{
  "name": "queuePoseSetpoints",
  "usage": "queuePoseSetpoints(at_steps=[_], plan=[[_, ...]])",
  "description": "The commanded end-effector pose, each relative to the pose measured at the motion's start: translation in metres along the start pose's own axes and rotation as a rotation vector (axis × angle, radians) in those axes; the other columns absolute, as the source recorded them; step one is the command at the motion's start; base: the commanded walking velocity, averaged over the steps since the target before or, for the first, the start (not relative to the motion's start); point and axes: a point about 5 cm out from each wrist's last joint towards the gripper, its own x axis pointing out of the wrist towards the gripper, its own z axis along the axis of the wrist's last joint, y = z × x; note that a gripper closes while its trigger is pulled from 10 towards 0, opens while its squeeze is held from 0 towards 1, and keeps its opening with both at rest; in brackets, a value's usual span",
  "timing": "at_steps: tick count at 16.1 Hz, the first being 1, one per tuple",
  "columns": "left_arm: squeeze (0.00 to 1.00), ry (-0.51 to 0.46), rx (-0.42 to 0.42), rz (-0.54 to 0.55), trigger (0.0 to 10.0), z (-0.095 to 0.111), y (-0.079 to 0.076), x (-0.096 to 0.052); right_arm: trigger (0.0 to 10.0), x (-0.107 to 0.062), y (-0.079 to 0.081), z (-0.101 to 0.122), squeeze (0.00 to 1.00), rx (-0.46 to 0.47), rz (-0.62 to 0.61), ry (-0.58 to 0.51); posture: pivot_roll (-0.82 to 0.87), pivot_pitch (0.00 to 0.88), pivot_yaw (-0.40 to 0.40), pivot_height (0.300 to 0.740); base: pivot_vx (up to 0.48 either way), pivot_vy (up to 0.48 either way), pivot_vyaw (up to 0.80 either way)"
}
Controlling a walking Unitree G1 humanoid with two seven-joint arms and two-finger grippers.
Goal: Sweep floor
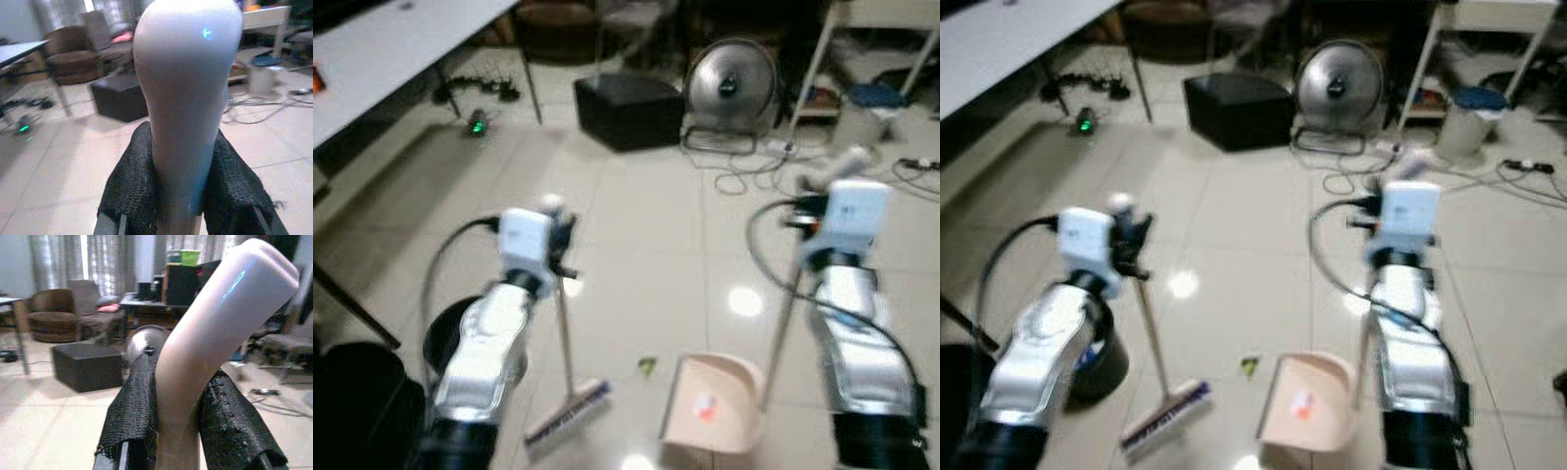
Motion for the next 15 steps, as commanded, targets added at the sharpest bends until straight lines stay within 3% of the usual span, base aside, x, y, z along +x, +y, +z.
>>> queuePoseSetpoints(at_steps=[1, 6, 11, 15], plan=[[0.0, -0.032, 0.015, 0.023, 10.0, 0.0064, 0.0094, -0.0017, 10.0, 0.0019, 0.009, 0.0117, 0.0, 0.006, 0.029, -0.05, -0.03, 0.0, 0.037, 0.74, 0.33, 0.0, 0.0], [0.0, -0.032, 0.018, 0.017, 10.0, 0.0064, 0.0095, -0.0005, 10.0, 0.0007, 0.0098, 0.011, 0.0, 0.011, 0.027, -0.047, -0.03, 0.0, 0.04, 0.74, 0.325, 0.0, 0.0], [0.0, -0.034, 0.015, 0.019, 10.0, 0.0063, 0.0098, -0.0004, 10.0, 0.0011, 0.0102, 0.0109, 0.0, 0.01, 0.032, -0.044, -0.03, 0.0, 0.036, 0.74, 0.325, 0.0, -0.61], [0.0, -0.034, 0.013, 0.022, 10.0, 0.0063, 0.0093, -0.0003, 10.0, 0.0018, 0.0117, 0.0107, 0.0, 0.009, 0.039, -0.045, -0.03, 0.0, 0.035, 0.74, 0.325, 0.0, 0.0]])
